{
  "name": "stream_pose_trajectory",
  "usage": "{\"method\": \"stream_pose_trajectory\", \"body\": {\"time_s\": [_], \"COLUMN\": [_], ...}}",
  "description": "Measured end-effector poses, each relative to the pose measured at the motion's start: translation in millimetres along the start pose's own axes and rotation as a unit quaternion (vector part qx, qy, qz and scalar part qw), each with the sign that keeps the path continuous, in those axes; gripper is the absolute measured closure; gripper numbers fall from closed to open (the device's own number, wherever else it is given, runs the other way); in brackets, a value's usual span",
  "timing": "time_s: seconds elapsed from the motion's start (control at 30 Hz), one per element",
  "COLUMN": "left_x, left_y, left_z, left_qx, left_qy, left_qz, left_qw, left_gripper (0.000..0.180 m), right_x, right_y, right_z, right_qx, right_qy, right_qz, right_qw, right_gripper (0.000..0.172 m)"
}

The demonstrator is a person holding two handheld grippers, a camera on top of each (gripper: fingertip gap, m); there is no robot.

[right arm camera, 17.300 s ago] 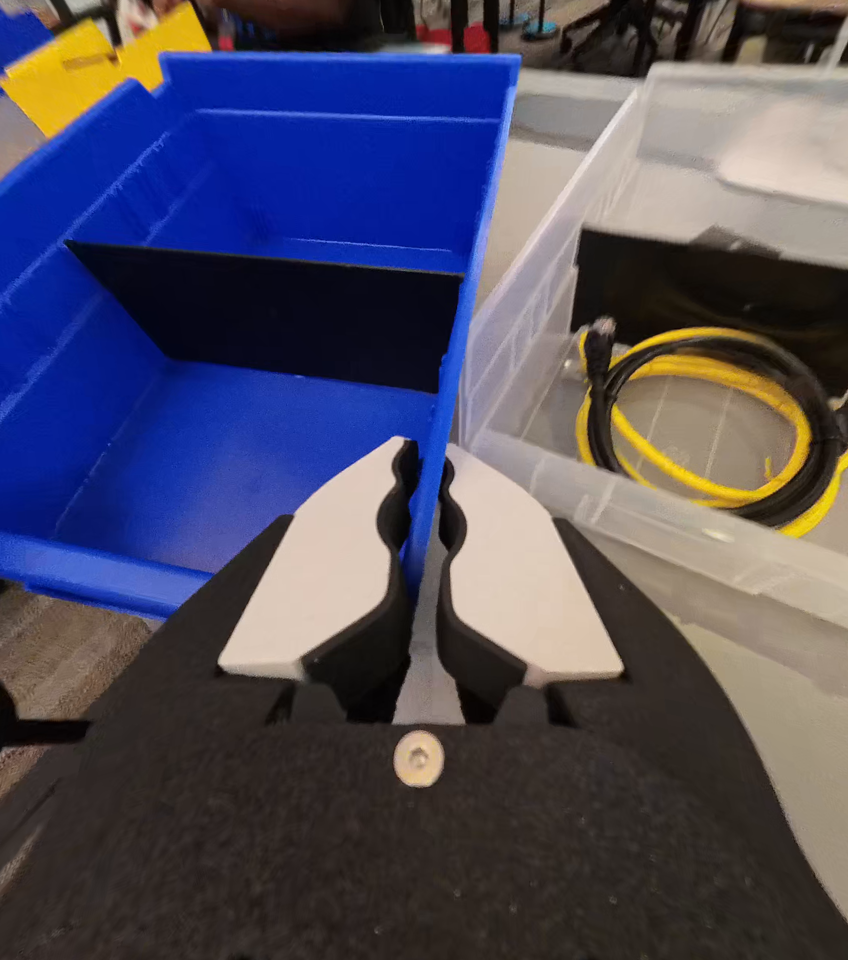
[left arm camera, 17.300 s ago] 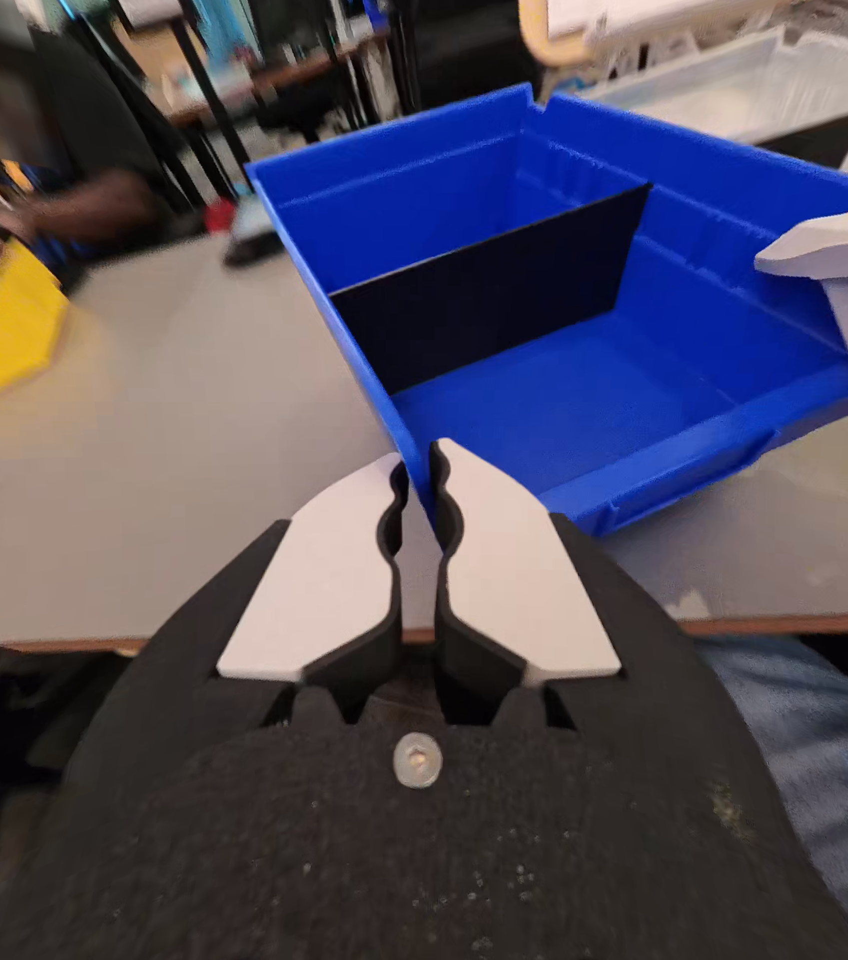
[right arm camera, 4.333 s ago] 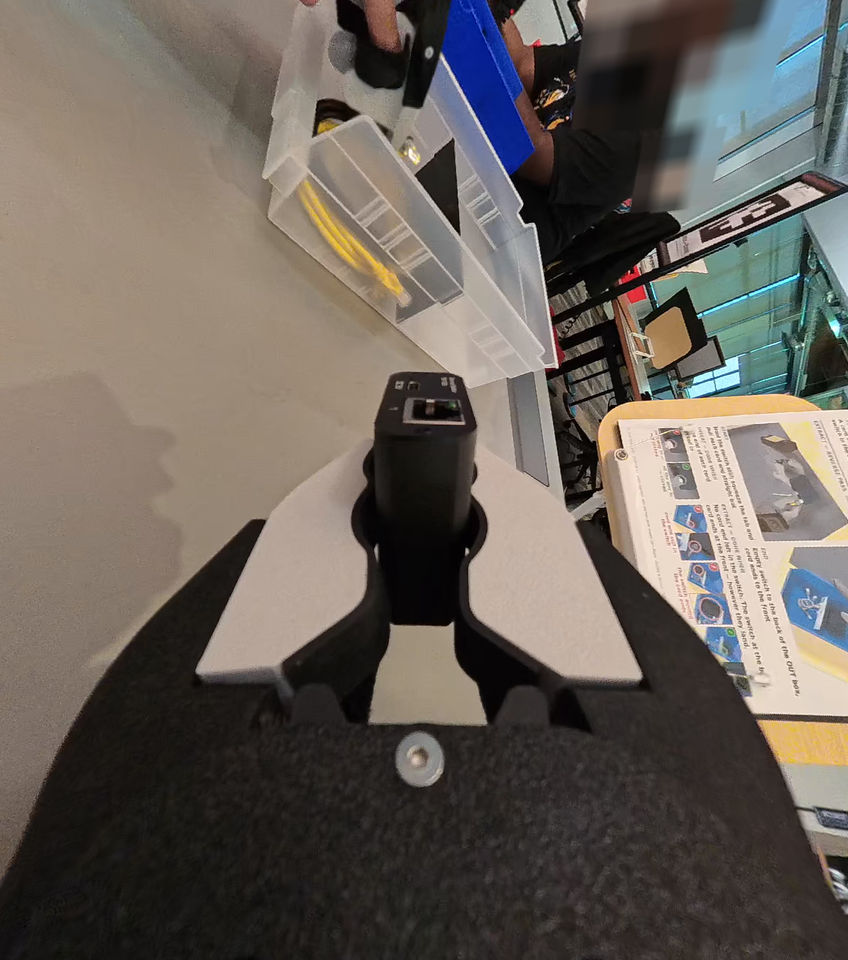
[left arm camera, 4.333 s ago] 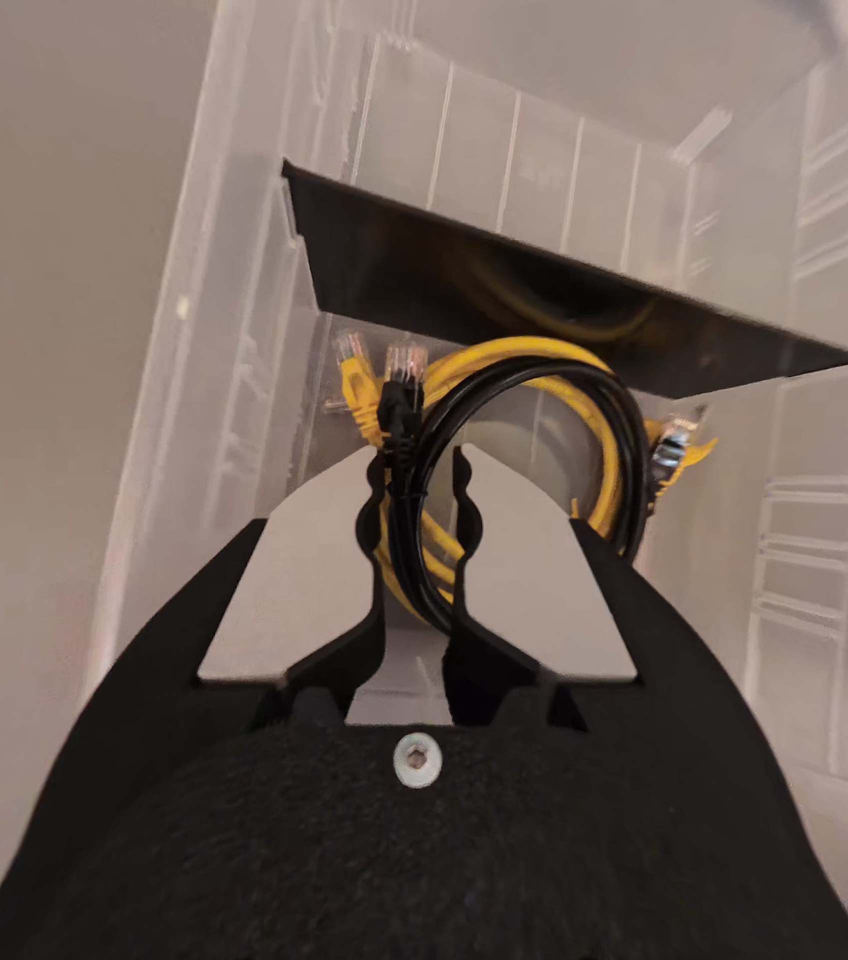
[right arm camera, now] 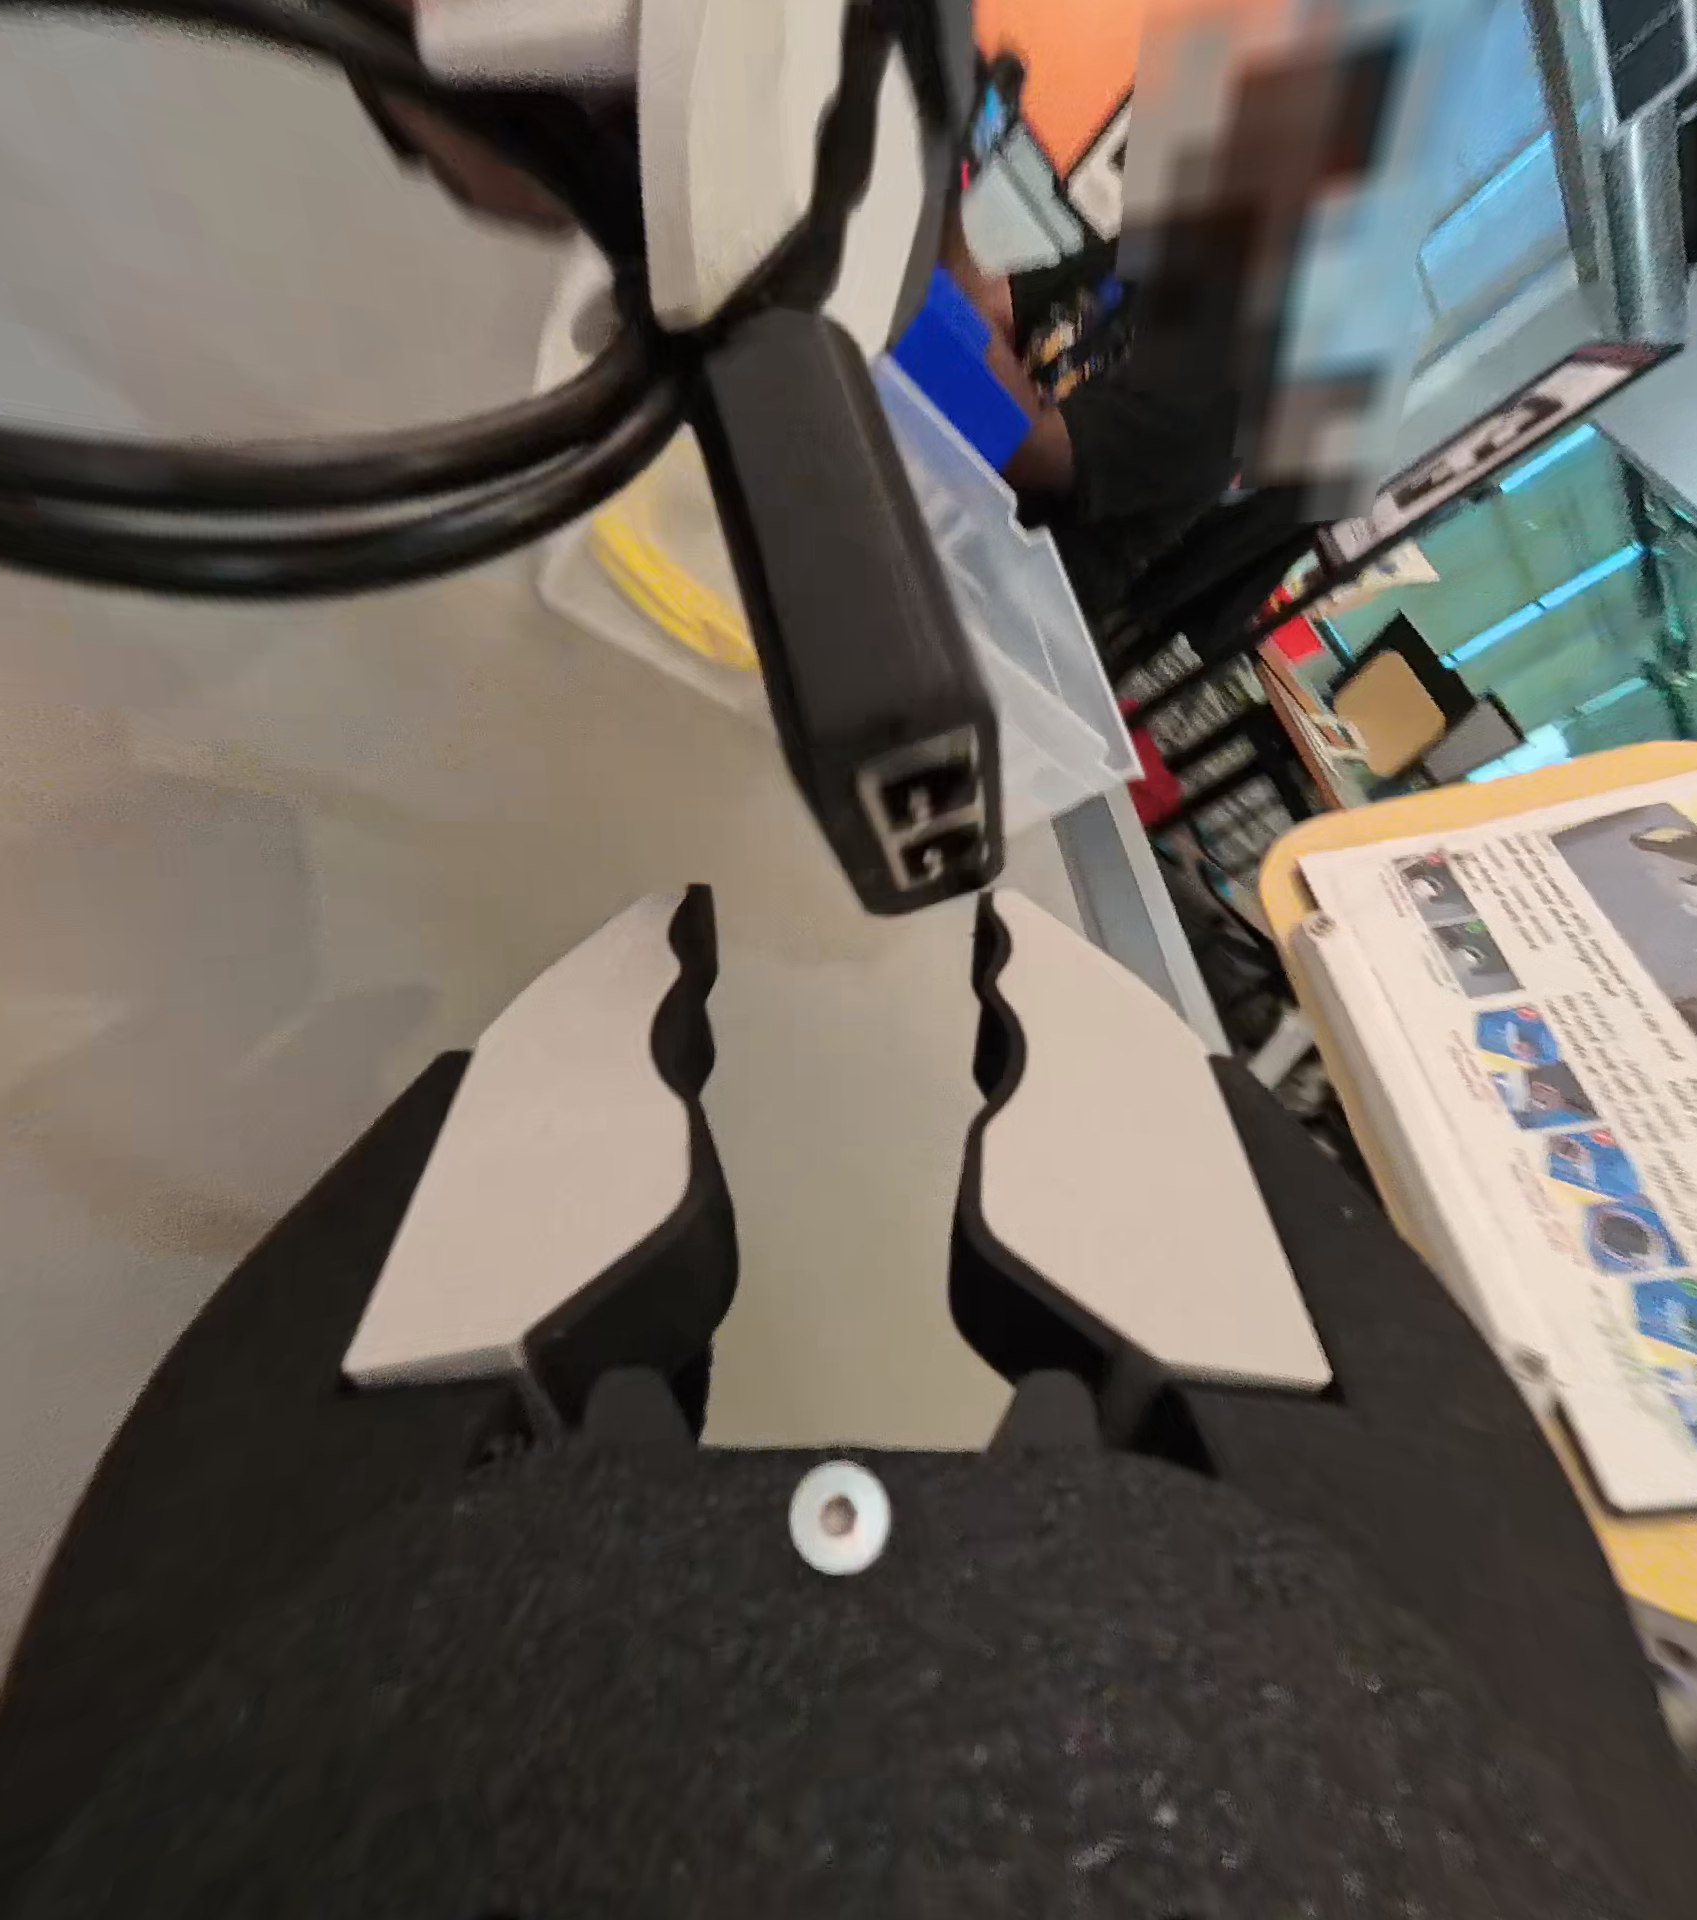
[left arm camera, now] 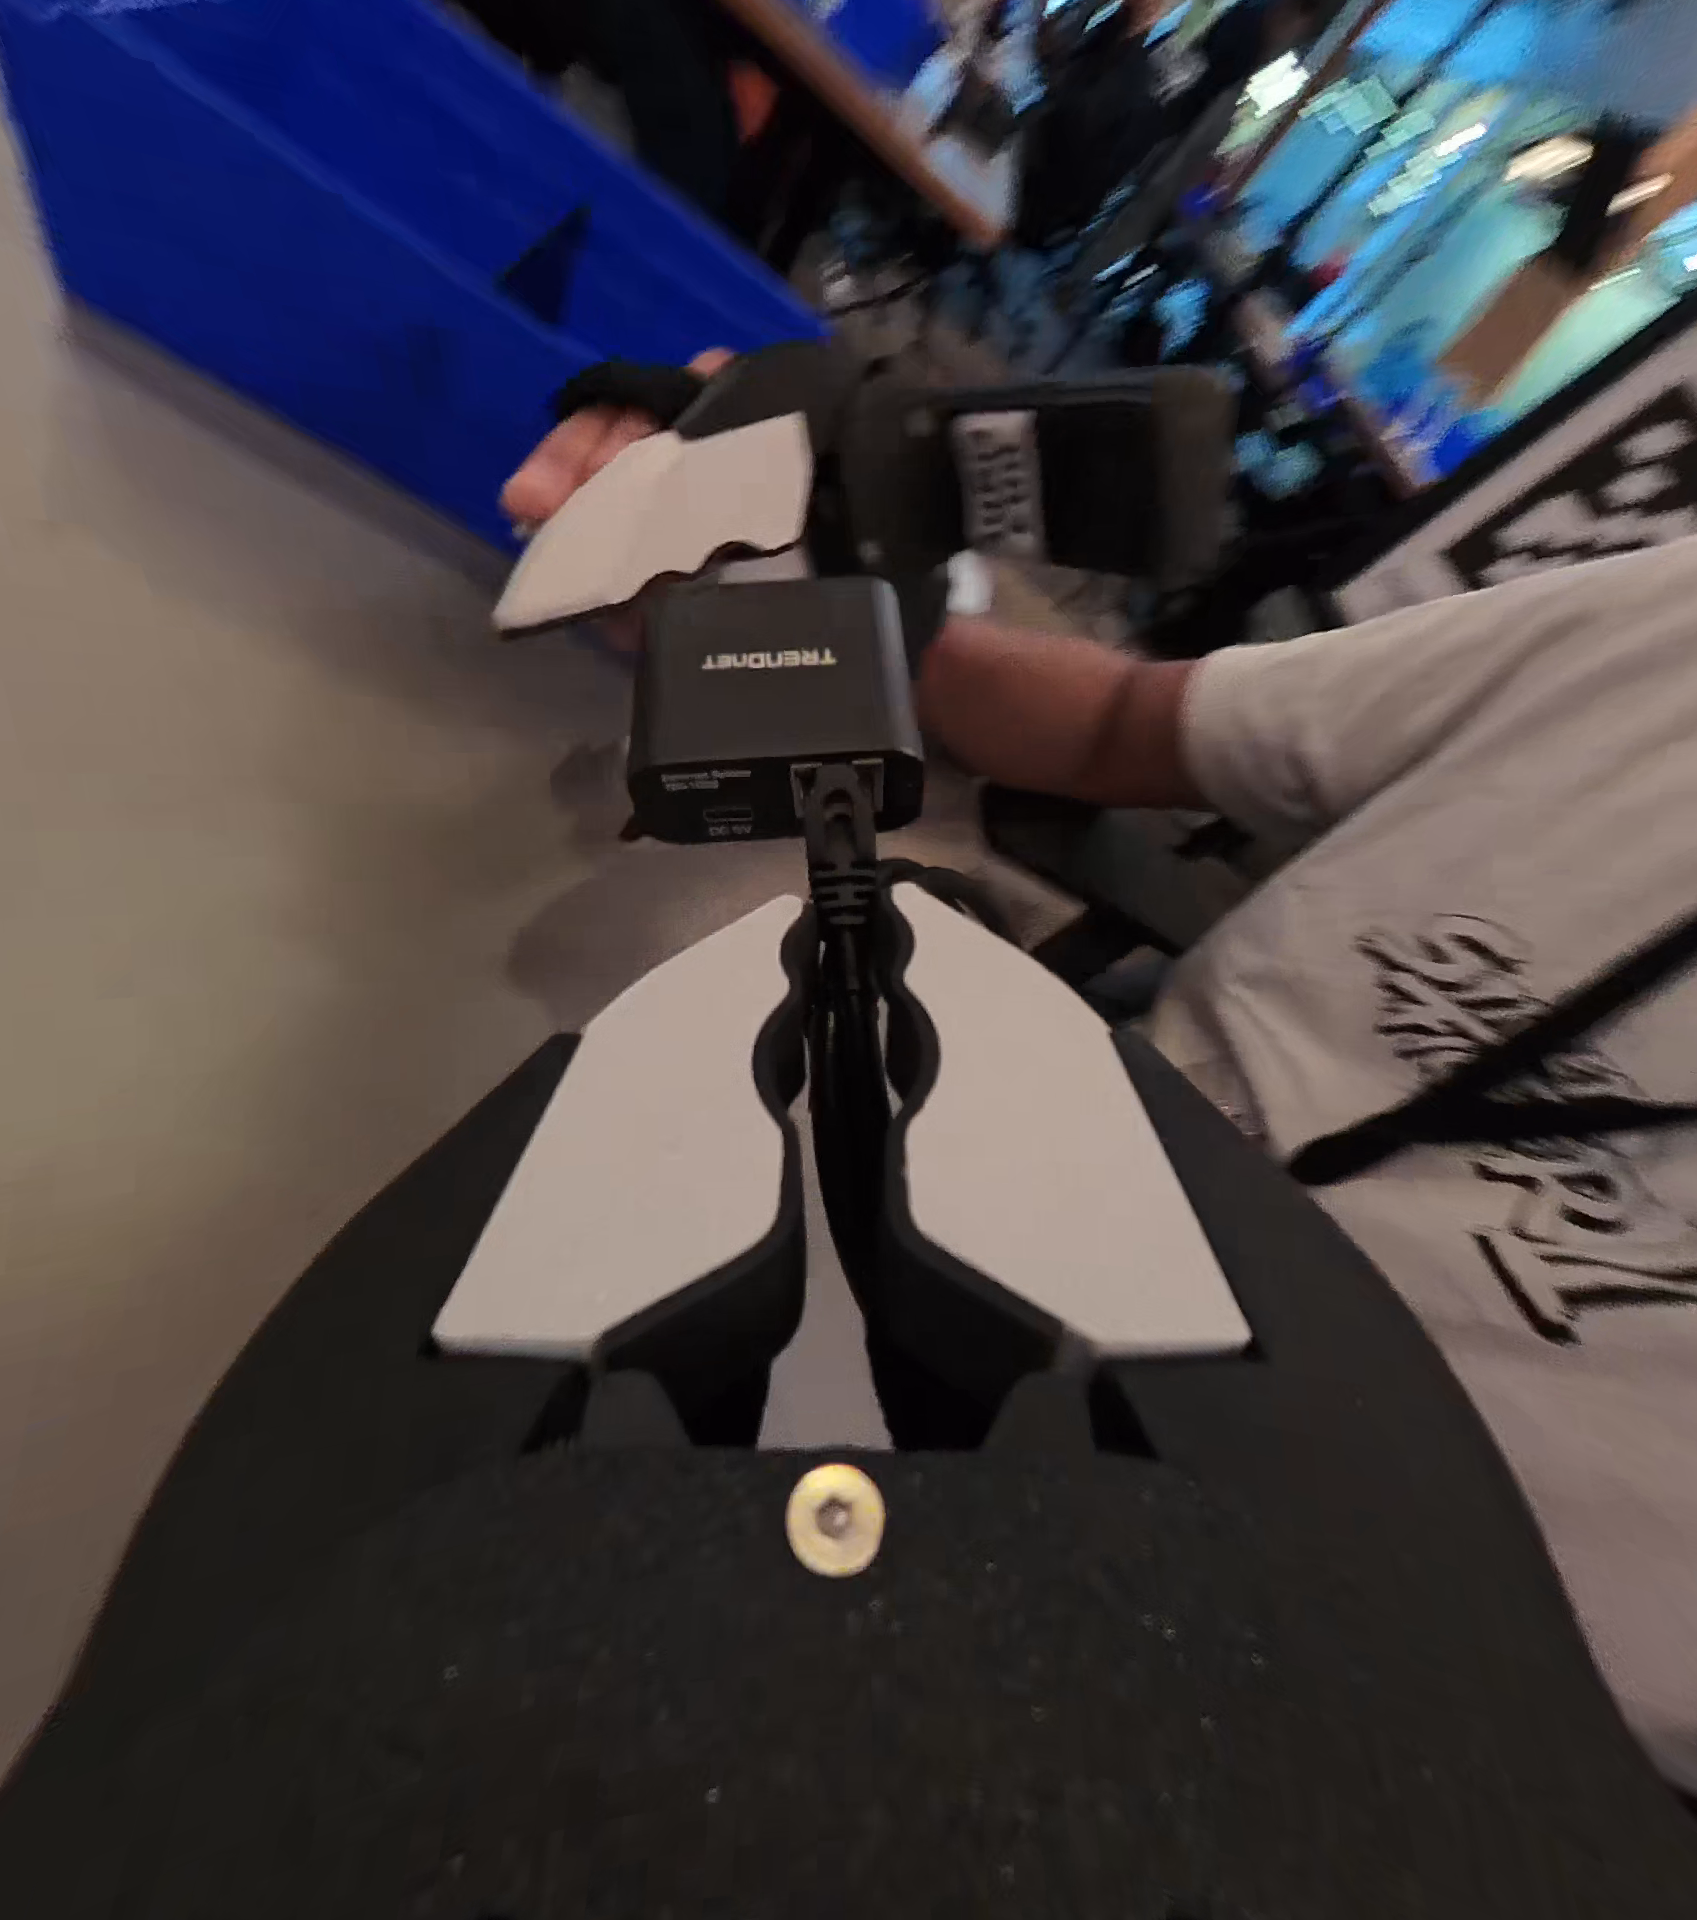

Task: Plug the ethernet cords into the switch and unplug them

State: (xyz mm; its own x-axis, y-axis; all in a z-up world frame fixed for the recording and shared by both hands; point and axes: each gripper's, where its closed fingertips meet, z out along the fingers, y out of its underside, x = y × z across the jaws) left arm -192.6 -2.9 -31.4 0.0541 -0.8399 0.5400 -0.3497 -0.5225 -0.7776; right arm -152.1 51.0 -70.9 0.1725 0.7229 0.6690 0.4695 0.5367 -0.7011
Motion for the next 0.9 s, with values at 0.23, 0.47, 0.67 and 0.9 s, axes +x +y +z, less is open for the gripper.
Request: {"method": "stream_pose_trajectory", "body": {"time_s": [0.23, 0.47, 0.67, 0.9], "left_x": [39, 50, 46, 34], "left_y": [-8, -12, -20, -23], "left_z": [11, 34, 42, 53], "left_qx": [0.075, 0.139, 0.185, 0.205], "left_qy": [0.265, 0.451, 0.528, 0.515], "left_qz": [-0.013, -0.053, -0.057, -0.091], "left_qw": [0.961, 0.88, 0.827, 0.827], "left_gripper": [0.171, 0.171, 0.171, 0.165], "right_x": [-2, -8, -1, -2], "right_y": [-77, -108, -116, -113], "right_z": [-36, -61, -69, -65], "right_qx": [0.229, 0.323, 0.351, 0.282], "right_qy": [-0.084, -0.121, -0.11, -0.093], "right_qz": [0.119, 0.141, 0.156, 0.087], "right_qw": [0.963, 0.928, 0.917, 0.951], "right_gripper": [0.125, 0.145, 0.147, 0.145]}}
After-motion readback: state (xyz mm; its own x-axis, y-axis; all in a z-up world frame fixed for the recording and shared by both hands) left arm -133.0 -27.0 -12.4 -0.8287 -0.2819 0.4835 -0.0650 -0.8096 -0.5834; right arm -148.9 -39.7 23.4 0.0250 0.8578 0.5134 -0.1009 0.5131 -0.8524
